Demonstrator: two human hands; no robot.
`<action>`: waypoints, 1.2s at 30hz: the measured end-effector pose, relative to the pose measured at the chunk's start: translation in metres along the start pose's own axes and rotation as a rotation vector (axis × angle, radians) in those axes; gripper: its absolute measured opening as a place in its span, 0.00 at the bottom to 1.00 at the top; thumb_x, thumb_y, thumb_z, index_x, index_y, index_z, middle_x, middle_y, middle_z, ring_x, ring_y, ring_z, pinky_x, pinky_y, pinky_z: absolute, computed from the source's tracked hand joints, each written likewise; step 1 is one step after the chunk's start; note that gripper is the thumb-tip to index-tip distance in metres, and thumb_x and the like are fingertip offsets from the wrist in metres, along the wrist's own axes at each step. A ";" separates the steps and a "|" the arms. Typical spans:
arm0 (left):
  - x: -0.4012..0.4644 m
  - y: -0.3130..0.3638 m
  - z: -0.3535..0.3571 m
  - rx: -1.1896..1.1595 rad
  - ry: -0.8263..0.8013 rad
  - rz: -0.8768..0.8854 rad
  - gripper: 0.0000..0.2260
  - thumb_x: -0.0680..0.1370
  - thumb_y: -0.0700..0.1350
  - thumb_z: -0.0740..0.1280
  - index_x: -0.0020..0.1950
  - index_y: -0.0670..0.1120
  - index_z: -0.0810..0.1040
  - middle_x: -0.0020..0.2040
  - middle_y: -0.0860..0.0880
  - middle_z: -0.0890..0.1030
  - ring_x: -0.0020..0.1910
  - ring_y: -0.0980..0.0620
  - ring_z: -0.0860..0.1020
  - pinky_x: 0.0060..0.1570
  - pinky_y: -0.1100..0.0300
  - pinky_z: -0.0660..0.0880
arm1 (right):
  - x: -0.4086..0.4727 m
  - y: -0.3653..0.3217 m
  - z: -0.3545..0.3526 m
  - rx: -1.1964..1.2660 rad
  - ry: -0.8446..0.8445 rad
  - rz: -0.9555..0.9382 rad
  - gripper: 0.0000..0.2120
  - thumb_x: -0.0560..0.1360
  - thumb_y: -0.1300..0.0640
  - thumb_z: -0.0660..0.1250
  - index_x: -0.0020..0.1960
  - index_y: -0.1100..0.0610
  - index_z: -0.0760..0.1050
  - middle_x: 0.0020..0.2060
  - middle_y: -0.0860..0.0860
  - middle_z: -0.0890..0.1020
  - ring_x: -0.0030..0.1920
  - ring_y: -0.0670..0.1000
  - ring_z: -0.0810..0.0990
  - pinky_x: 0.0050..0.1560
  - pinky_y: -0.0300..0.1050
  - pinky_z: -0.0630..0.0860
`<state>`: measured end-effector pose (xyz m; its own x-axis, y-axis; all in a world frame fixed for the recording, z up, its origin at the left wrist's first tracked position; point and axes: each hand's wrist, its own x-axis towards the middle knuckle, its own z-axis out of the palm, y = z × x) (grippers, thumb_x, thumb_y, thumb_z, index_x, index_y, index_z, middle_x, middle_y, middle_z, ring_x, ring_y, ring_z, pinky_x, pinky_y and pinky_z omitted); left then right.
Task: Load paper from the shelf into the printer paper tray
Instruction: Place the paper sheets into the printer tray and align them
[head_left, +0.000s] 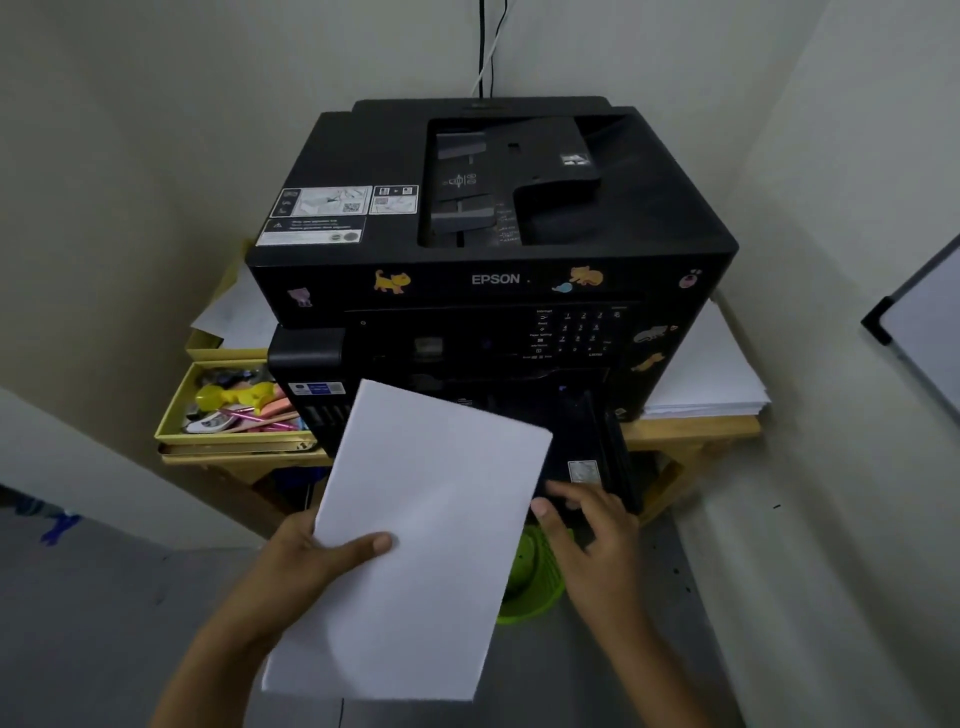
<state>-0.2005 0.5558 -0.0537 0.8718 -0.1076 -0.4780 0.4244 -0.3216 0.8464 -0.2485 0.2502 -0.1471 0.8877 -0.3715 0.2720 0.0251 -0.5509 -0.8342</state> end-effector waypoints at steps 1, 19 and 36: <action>0.001 -0.002 0.003 -0.029 0.027 0.010 0.16 0.72 0.46 0.80 0.58 0.49 0.85 0.49 0.51 0.90 0.46 0.49 0.88 0.43 0.53 0.84 | 0.001 -0.003 0.001 0.026 -0.017 0.003 0.17 0.79 0.37 0.71 0.59 0.48 0.85 0.53 0.37 0.85 0.55 0.44 0.83 0.56 0.60 0.80; 0.016 -0.025 0.033 -0.322 0.245 0.050 0.22 0.71 0.49 0.80 0.63 0.50 0.82 0.55 0.49 0.88 0.53 0.42 0.86 0.56 0.40 0.83 | 0.006 -0.038 0.021 0.218 -0.147 0.214 0.09 0.81 0.47 0.73 0.61 0.42 0.83 0.52 0.39 0.86 0.56 0.44 0.84 0.55 0.46 0.84; 0.016 -0.032 0.051 -0.346 0.277 0.022 0.19 0.73 0.49 0.79 0.62 0.52 0.80 0.55 0.47 0.85 0.52 0.43 0.83 0.45 0.51 0.80 | -0.002 -0.060 0.040 0.398 -0.151 0.378 0.16 0.81 0.50 0.74 0.67 0.43 0.79 0.59 0.39 0.85 0.60 0.41 0.84 0.60 0.47 0.84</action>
<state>-0.2123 0.5158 -0.1004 0.8940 0.1609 -0.4181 0.4210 0.0172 0.9069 -0.2334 0.3135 -0.1167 0.9238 -0.3609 -0.1274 -0.1615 -0.0656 -0.9847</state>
